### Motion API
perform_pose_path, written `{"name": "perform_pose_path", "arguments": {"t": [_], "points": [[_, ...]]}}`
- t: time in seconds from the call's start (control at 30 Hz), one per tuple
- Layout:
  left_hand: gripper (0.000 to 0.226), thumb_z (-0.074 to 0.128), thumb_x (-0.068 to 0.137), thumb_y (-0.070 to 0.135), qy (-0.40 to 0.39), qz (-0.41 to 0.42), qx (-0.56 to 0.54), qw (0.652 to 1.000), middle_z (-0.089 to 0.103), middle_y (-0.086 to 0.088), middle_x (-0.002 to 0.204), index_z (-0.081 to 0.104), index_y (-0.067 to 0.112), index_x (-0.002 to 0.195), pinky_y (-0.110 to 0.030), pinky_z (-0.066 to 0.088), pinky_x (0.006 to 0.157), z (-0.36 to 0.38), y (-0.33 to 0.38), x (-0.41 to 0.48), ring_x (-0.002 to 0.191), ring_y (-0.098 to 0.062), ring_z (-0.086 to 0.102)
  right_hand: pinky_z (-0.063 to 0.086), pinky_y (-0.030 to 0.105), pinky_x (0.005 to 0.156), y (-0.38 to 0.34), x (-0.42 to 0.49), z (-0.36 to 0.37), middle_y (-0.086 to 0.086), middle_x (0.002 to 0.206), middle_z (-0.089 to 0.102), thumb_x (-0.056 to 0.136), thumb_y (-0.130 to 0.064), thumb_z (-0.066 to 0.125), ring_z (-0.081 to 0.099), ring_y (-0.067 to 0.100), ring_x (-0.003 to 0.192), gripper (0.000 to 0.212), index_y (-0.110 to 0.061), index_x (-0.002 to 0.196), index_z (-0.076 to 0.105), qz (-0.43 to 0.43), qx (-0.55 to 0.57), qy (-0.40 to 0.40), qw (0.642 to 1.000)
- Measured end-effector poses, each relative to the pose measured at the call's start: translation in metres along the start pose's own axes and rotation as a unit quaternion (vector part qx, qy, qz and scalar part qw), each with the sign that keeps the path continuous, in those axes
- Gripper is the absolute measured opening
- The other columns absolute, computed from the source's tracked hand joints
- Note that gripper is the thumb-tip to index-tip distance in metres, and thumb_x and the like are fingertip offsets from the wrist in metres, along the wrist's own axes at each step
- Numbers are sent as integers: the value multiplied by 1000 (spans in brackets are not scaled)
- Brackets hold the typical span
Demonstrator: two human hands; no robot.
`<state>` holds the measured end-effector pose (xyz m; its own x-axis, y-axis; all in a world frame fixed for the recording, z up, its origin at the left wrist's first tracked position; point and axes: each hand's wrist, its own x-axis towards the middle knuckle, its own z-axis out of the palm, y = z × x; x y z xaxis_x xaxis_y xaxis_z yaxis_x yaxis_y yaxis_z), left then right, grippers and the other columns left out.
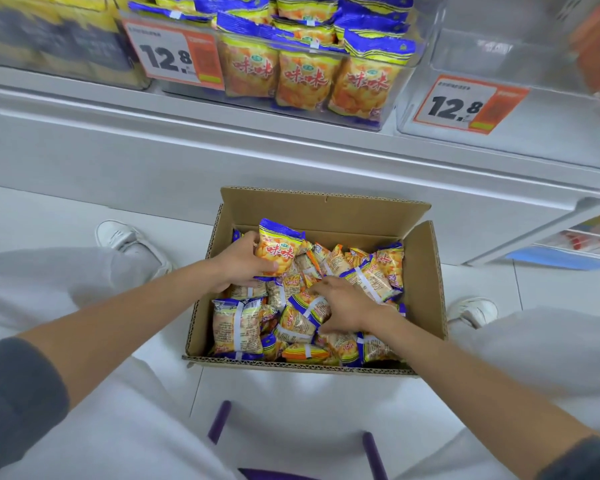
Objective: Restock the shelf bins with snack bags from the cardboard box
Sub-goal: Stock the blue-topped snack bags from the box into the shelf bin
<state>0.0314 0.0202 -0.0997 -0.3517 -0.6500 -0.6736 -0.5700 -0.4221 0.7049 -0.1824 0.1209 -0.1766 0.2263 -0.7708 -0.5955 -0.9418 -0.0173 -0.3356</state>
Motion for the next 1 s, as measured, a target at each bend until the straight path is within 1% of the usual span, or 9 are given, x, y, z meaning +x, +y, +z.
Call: {"name": "perform_pose_path", "arguments": {"t": [0.1, 0.2, 0.33, 0.43, 0.57, 0.67, 0.77, 0.87, 1.0], "points": [[55, 64, 92, 16, 20, 0, -26, 999, 51, 2, 133, 34, 22, 139, -35, 55, 78, 0, 1, 2, 119, -17, 53, 49, 47, 93, -2, -1, -20, 5, 127, 56, 84, -35, 67, 58, 25, 109, 49, -22, 128, 50, 18, 178, 38, 983], [54, 61, 94, 17, 55, 10, -66, 996, 49, 3, 136, 31, 24, 138, -32, 54, 73, -2, 4, 4, 120, -17, 52, 51, 47, 93, 2, -10, -59, 1, 105, 67, 91, -31, 61, 65, 22, 98, 20, -21, 108, 60, 29, 377, 99, 921], [53, 58, 96, 14, 64, 26, -137, 988, 48, 1, 139, 30, 26, 139, -38, 57, 79, -4, 12, 3, 123, -20, 52, 54, 31, 86, 0, -25, -107, -1, 102, 68, 97, -25, 55, 64, 15, 98, 14, -16, 104, 63, 11, 512, 162, 844], [49, 56, 97, 14, 47, 27, -192, 980, 49, 0, 137, 33, 25, 138, -36, 58, 77, 1, 24, -3, 123, -21, 52, 57, 33, 84, -8, -30, -120, 12, 112, 66, 101, -23, 48, 65, 24, 104, 23, -7, 114, 58, 8, 578, 173, 797], [48, 59, 96, 26, -5, 35, -248, 968, 57, -5, 129, 36, 20, 137, -41, 55, 91, 10, 41, -12, 113, -18, 59, 58, 34, 83, -28, -29, -122, 10, 114, 67, 102, -23, 45, 67, 23, 103, 22, -13, 118, 56, -14, 630, 158, 760], [52, 64, 91, 30, -30, 60, -247, 967, 63, 0, 121, 39, 21, 136, -32, 57, 82, 14, 47, -17, 103, -13, 65, 58, 32, 82, -42, -28, -124, 7, 110, 71, 102, -22, 44, 68, 20, 102, 22, -16, 117, 60, -39, 651, 140, 745], [50, 65, 91, 28, -31, 77, -253, 964, 66, 0, 119, 43, 21, 135, -28, 59, 71, 9, 50, -19, 98, -11, 69, 50, 36, 97, -50, -28, -134, 10, 116, 69, 101, -36, 44, 64, 24, 111, 36, -11, 121, 62, -55, 622, 147, 767], [50, 64, 90, 33, -41, 93, -243, 965, 67, -1, 121, 44, 23, 135, -40, 56, 90, 1, 56, -21, 110, -16, 65, 43, 31, 102, -54, -30, -148, 5, 120, 69, 93, -47, 51, 63, 18, 113, 50, -11, 126, 61, -75, 568, 134, 808], [51, 64, 85, 49, -66, 143, -222, 962, 67, -1, 121, 52, 27, 130, -40, 51, 97, -8, 72, -32, 113, -17, 63, 46, 33, 103, -64, -29, -164, 8, 125, 66, 91, -35, 57, 62, 22, 116, 48, -12, 132, 53, -109, 572, 104, 806]]}}
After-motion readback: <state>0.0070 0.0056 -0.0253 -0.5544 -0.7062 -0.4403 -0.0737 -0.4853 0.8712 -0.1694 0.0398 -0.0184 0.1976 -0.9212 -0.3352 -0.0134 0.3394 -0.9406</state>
